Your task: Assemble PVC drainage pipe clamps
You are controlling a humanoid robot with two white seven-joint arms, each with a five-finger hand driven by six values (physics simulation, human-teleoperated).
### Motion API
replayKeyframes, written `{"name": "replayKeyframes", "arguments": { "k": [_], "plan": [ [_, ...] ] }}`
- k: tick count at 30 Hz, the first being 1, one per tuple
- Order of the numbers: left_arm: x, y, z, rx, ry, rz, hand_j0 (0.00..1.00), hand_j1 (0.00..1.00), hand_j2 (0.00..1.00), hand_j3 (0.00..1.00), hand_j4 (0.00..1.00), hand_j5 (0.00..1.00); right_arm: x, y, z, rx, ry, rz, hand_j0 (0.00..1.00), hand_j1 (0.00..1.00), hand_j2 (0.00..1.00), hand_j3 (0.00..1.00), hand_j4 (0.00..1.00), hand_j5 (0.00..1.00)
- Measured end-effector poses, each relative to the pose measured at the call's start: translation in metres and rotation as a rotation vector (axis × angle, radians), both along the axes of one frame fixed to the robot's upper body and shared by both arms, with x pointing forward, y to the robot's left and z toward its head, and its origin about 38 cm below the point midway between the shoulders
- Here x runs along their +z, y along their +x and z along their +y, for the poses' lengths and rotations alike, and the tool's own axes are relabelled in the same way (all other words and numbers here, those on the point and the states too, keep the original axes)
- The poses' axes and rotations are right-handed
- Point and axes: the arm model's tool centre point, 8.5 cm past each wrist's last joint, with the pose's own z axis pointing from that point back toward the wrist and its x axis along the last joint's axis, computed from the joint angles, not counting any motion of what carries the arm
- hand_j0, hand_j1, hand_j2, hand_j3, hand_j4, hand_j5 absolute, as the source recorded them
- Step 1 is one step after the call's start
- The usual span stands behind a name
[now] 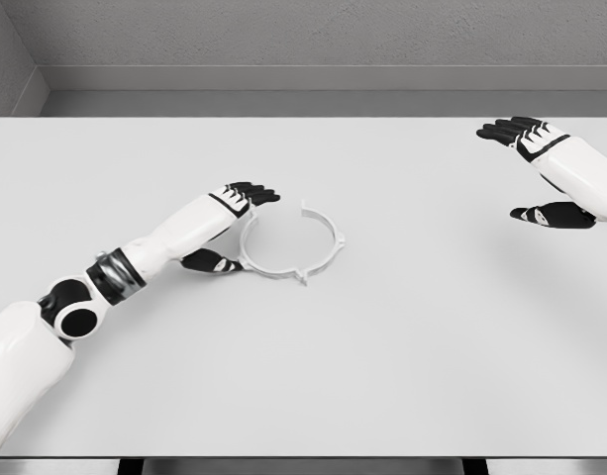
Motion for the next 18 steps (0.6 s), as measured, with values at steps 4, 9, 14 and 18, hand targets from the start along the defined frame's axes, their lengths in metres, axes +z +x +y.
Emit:
{"name": "replayKeyframes", "arguments": {
  "k": [4, 9, 14, 18],
  "plan": [
    [0.001, 0.001, -0.002, -0.002, -0.004, -0.003, 1.0, 1.0, 1.0, 1.0, 1.0, 1.0, 0.0, 0.0, 0.0, 0.0, 0.0, 0.0, 1.0, 1.0, 1.0, 1.0, 1.0, 1.0],
    [0.002, 0.002, -0.007, -0.007, -0.013, -0.006, 1.0, 1.0, 1.0, 1.0, 1.0, 1.0, 0.0, 0.0, 0.0, 0.0, 0.0, 0.001, 1.0, 1.0, 1.0, 1.0, 1.0, 1.0],
    [0.002, 0.002, -0.012, -0.011, -0.021, -0.007, 1.0, 1.0, 1.0, 1.0, 1.0, 1.0, 0.0, 0.0, 0.0, -0.001, 0.0, 0.001, 1.0, 1.0, 1.0, 1.0, 1.0, 1.0],
    [0.001, 0.002, -0.017, -0.016, -0.024, -0.009, 1.0, 1.0, 1.0, 1.0, 1.0, 1.0, 0.0, 0.0, 0.0, -0.001, 0.0, 0.0, 1.0, 1.0, 1.0, 1.0, 1.0, 1.0]
  ]
}}
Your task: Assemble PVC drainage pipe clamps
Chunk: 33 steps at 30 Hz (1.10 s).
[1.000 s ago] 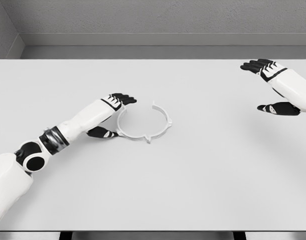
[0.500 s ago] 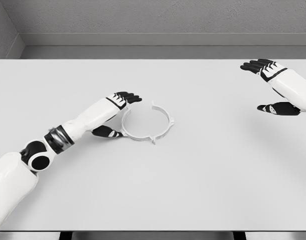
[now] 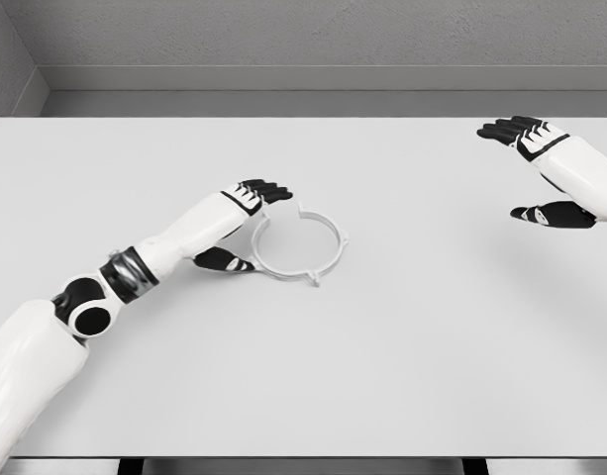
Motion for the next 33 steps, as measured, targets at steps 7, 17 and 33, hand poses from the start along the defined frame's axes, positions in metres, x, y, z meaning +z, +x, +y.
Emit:
{"name": "replayKeyframes", "arguments": {
  "k": [7, 17, 33],
  "plan": [
    [-0.001, -0.001, -0.007, -0.009, -0.006, -0.001, 1.0, 1.0, 1.0, 1.0, 1.0, 1.0, 0.0, 0.0, 0.0, 0.0, 0.0, 0.0, 1.0, 1.0, 1.0, 1.0, 1.0, 1.0],
    [0.0, 0.0, -0.011, -0.015, -0.006, -0.008, 1.0, 1.0, 1.0, 1.0, 1.0, 1.0, 0.0, 0.0, 0.0, 0.001, 0.001, 0.0, 1.0, 1.0, 1.0, 1.0, 1.0, 1.0],
    [-0.001, -0.002, -0.024, -0.029, -0.016, -0.012, 1.0, 1.0, 1.0, 1.0, 1.0, 1.0, 0.0, 0.0, 0.0, 0.0, 0.001, 0.0, 1.0, 1.0, 1.0, 1.0, 1.0, 1.0]
  ]
}}
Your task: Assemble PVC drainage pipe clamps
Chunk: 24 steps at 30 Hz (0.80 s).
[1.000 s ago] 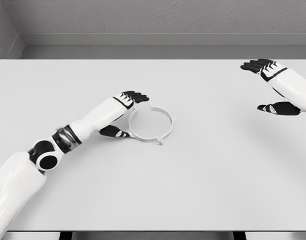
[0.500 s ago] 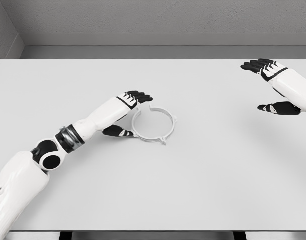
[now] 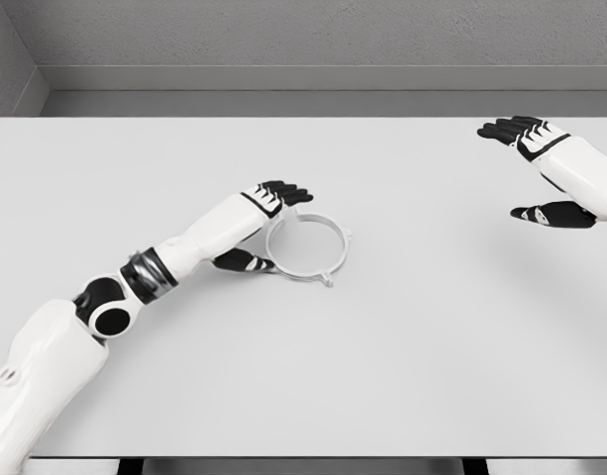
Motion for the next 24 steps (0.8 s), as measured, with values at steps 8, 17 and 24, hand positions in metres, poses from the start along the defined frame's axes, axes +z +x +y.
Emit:
{"name": "replayKeyframes", "arguments": {
  "k": [8, 17, 24],
  "plan": [
    [0.005, 0.003, 0.021, 0.025, 0.025, -0.008, 1.0, 1.0, 1.0, 1.0, 1.0, 1.0, 0.0, 0.0, 0.0, -0.001, 0.0, -0.001, 1.0, 1.0, 1.0, 1.0, 1.0, 1.0],
    [-0.005, 0.007, 0.044, 0.06, 0.082, 0.016, 1.0, 1.0, 1.0, 1.0, 1.0, 1.0, 0.0, 0.0, 0.0, -0.001, 0.0, 0.001, 1.0, 1.0, 1.0, 1.0, 1.0, 1.0],
    [-0.004, 0.01, 0.04, 0.057, 0.081, 0.014, 1.0, 1.0, 1.0, 1.0, 1.0, 1.0, 0.0, 0.0, 0.0, -0.001, 0.0, 0.001, 1.0, 1.0, 1.0, 1.0, 1.0, 1.0]
  ]
}}
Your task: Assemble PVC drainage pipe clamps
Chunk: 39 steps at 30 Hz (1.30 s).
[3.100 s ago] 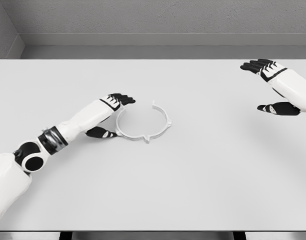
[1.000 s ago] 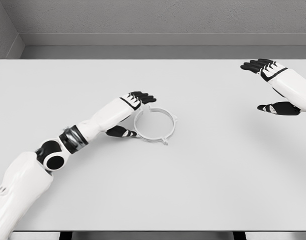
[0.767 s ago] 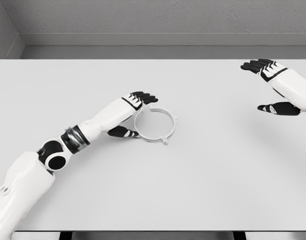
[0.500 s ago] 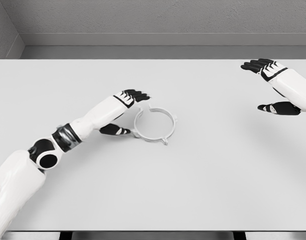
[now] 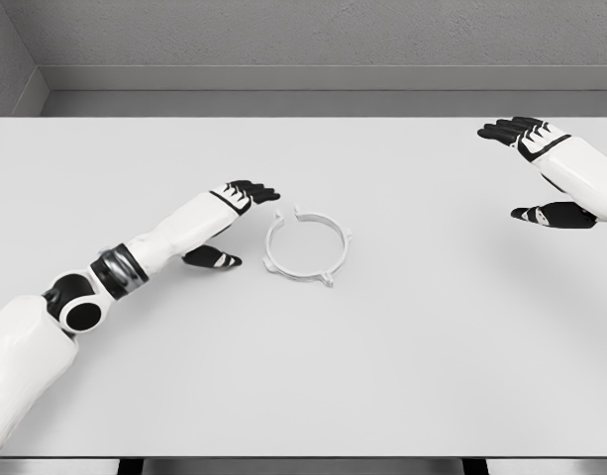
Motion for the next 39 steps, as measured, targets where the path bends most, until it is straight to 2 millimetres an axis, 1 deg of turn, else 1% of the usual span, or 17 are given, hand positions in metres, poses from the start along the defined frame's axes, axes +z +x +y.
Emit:
{"name": "replayKeyframes", "arguments": {
  "k": [4, 9, 16, 33, 35, 36, 37, 38, 39],
  "plan": [
    [0.001, 0.0, -0.011, -0.013, -0.02, -0.001, 1.0, 1.0, 1.0, 1.0, 1.0, 1.0, -0.001, 0.0, 0.0, 0.0, 0.0, 0.002, 1.0, 1.0, 1.0, 1.0, 1.0, 1.0],
    [0.002, 0.002, -0.018, -0.023, -0.026, -0.006, 1.0, 1.0, 1.0, 1.0, 1.0, 1.0, 0.0, 0.0, -0.001, -0.001, -0.001, 0.002, 1.0, 1.0, 1.0, 1.0, 1.0, 1.0],
    [0.0, 0.0, -0.031, -0.04, -0.036, -0.005, 1.0, 1.0, 1.0, 1.0, 1.0, 1.0, 0.0, 0.0, -0.001, -0.003, -0.001, 0.002, 1.0, 1.0, 1.0, 1.0, 1.0, 1.0],
    [0.004, 0.001, -0.05, -0.061, -0.054, -0.02, 1.0, 1.0, 1.0, 1.0, 1.0, 1.0, -0.001, -0.001, 0.0, 0.0, -0.002, 0.002, 1.0, 1.0, 1.0, 1.0, 1.0, 1.0],
    [0.007, 0.004, -0.048, -0.058, -0.053, -0.028, 1.0, 1.0, 1.0, 1.0, 1.0, 1.0, -0.001, -0.001, 0.0, 0.0, -0.002, 0.002, 1.0, 1.0, 1.0, 1.0, 1.0, 1.0],
    [0.007, 0.005, -0.043, -0.051, -0.046, -0.029, 1.0, 1.0, 1.0, 1.0, 1.0, 1.0, -0.001, -0.001, 0.0, 0.0, -0.002, 0.002, 1.0, 1.0, 1.0, 1.0, 1.0, 1.0],
    [0.009, 0.006, -0.035, -0.042, -0.034, -0.032, 1.0, 1.0, 1.0, 1.0, 1.0, 1.0, 0.0, -0.001, 0.0, 0.0, -0.002, 0.002, 1.0, 1.0, 1.0, 1.0, 1.0, 1.0],
    [0.014, 0.01, -0.024, -0.028, -0.018, -0.044, 1.0, 1.0, 1.0, 1.0, 1.0, 1.0, 0.0, -0.001, 0.0, 0.0, -0.002, 0.002, 1.0, 1.0, 1.0, 1.0, 1.0, 1.0],
    [0.017, 0.012, -0.009, -0.007, 0.003, -0.051, 1.0, 1.0, 1.0, 1.0, 1.0, 1.0, -0.001, -0.001, 0.0, 0.0, -0.002, 0.002, 1.0, 1.0, 1.0, 1.0, 1.0, 1.0]
  ]
}}
